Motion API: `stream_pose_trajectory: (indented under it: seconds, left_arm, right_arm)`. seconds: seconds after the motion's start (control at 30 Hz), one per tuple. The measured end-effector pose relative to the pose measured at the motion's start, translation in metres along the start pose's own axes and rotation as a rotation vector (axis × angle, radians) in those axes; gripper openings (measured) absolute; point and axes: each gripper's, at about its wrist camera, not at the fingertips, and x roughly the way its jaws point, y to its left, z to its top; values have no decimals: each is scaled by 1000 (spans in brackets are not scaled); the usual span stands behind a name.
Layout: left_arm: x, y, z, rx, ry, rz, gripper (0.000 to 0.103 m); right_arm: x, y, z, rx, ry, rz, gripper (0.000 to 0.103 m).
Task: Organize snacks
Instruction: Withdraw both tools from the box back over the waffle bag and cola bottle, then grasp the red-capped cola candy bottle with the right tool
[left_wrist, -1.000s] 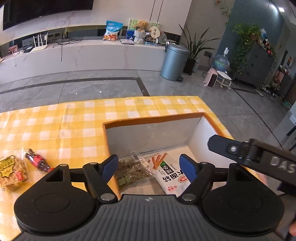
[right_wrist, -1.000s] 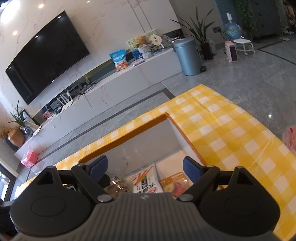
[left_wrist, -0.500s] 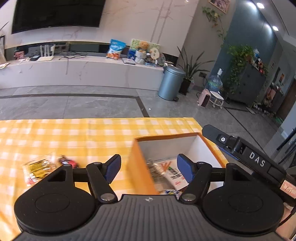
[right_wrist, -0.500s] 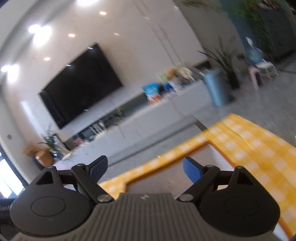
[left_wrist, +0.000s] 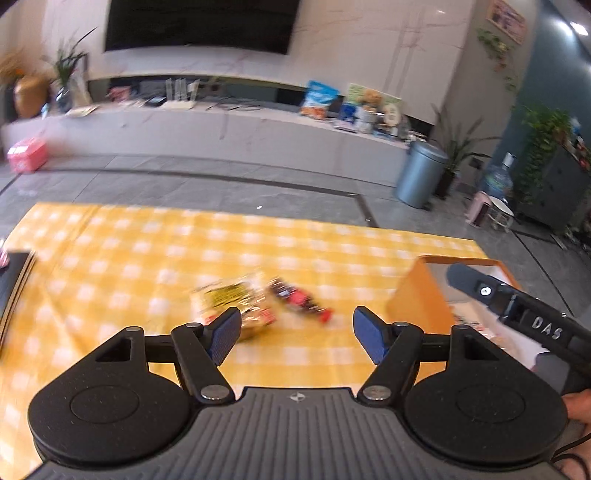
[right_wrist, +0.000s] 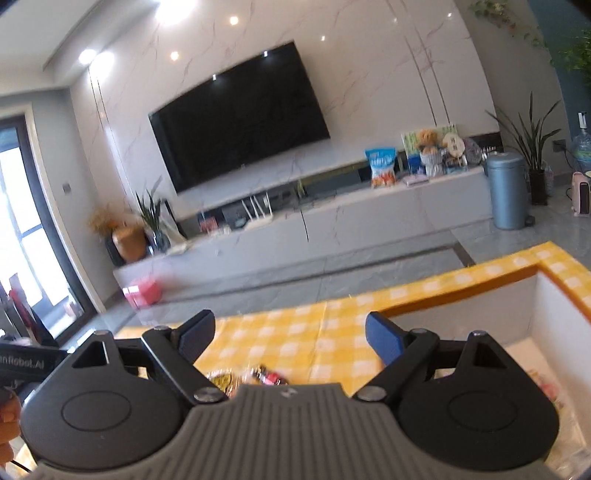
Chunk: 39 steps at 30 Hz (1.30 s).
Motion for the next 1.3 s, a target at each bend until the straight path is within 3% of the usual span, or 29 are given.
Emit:
stream_pose_trajectory:
  seconds: [0.27, 0.43, 0.53, 0.7, 0.8, 0.87, 1.0, 1.03, 1.07, 1.1, 1.3]
  left_arm:
    - [34, 74, -22, -177, 79, -22, 82]
    - [50, 97, -33, -194, 103, 6, 82]
    - [58, 106, -40, -211, 134, 24, 82]
    - [68, 115, -45, -236, 170, 22, 82]
    - [69, 117, -45, -245, 185, -1, 82]
    - [69, 119, -46, -248, 195, -21, 82]
    - [69, 124, -46, -261, 196, -18, 82]
    - [69, 125, -46, -268, 197, -14, 82]
    - [69, 126, -46, -274, 197, -11, 82]
    - [69, 127, -46, -278, 199, -11, 82]
    - [65, 128, -43, -277, 193, -2, 82]
  right_arm:
    - [42, 25, -29, -2, 151, -76, 88]
    - [81, 49, -44, -205, 222, -141, 91]
    - [115, 56, -53, -341, 303, -214, 84]
    - [166, 49, -64, -381, 386, -226, 77]
    - [189, 52, -72, -433, 380, -245, 77]
    - [202, 55, -78, -473, 383, -253, 68]
    - [218, 46, -82, -417, 411, -214, 49]
    - [219, 46, -82, -410, 413, -207, 41]
    - [217, 45, -82, -402, 416, -190, 25]
    - [214, 46, -83, -397, 425, -169, 20]
    - [185, 56, -98, -472, 443, -185, 19]
